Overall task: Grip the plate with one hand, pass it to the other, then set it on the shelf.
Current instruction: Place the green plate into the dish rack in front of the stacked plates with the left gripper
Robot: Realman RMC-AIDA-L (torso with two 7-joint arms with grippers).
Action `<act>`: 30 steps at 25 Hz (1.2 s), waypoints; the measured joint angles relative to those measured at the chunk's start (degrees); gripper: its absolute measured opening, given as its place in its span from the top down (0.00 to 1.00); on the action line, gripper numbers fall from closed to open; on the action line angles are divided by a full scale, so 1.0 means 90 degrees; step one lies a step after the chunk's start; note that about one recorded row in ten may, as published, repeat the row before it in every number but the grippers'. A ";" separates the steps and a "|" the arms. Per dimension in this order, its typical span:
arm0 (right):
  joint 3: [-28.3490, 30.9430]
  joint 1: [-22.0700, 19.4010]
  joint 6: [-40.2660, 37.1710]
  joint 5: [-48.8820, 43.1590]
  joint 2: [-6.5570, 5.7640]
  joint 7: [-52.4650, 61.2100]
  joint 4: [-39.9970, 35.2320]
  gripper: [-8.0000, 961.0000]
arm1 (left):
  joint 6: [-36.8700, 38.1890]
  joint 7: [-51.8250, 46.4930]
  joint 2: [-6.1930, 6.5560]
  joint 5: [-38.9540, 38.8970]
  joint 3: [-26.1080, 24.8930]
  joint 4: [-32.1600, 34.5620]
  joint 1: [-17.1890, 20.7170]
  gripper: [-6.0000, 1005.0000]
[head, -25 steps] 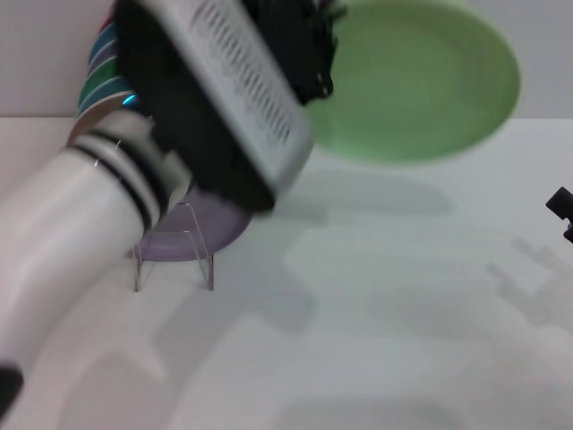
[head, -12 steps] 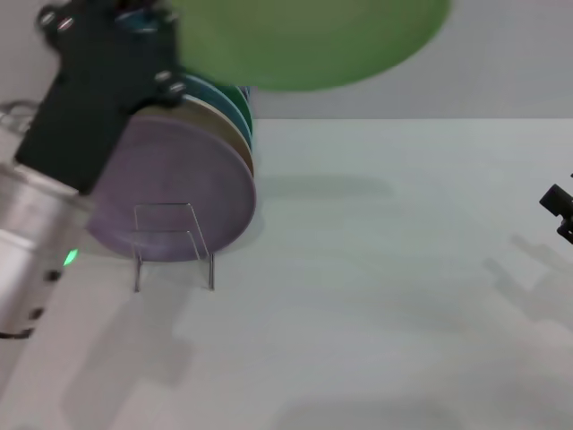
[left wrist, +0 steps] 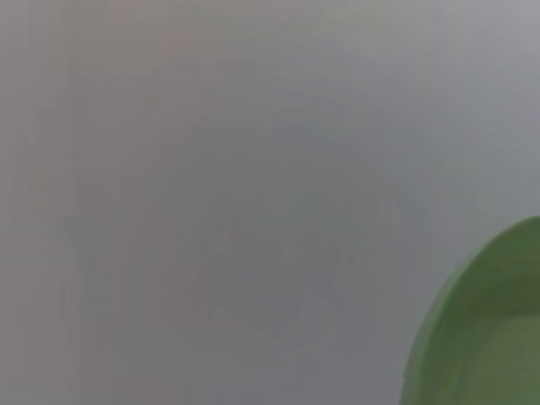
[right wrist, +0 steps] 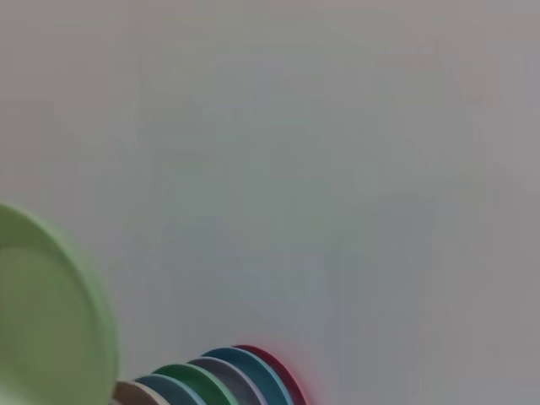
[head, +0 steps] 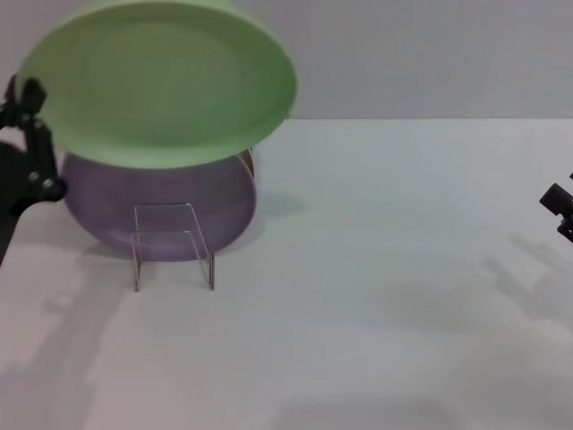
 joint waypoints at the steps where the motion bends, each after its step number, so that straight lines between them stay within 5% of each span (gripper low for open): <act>1: -0.0001 0.0003 -0.0002 -0.0006 0.0000 0.0002 0.0000 0.34 | 0.0095 -0.0083 0.0002 0.0002 -0.0001 0.0071 0.0033 0.95; 5: -0.0005 0.0048 -0.0007 -0.0073 0.0000 0.0005 0.0000 0.34 | 0.0333 -0.0351 0.0031 0.0003 -0.0011 0.0564 -0.0007 0.95; 13: -0.0012 0.0126 0.0012 -0.0220 -0.0005 0.0004 -0.0001 0.34 | 0.2060 -0.0400 -0.0141 0.0006 -0.0007 0.2984 -0.1161 0.94; 30: -0.0052 0.0185 0.0016 -0.0226 -0.0019 0.0004 0.0001 0.33 | 0.2012 -0.0301 -0.0239 -0.0007 -0.0208 0.3961 -0.1738 0.94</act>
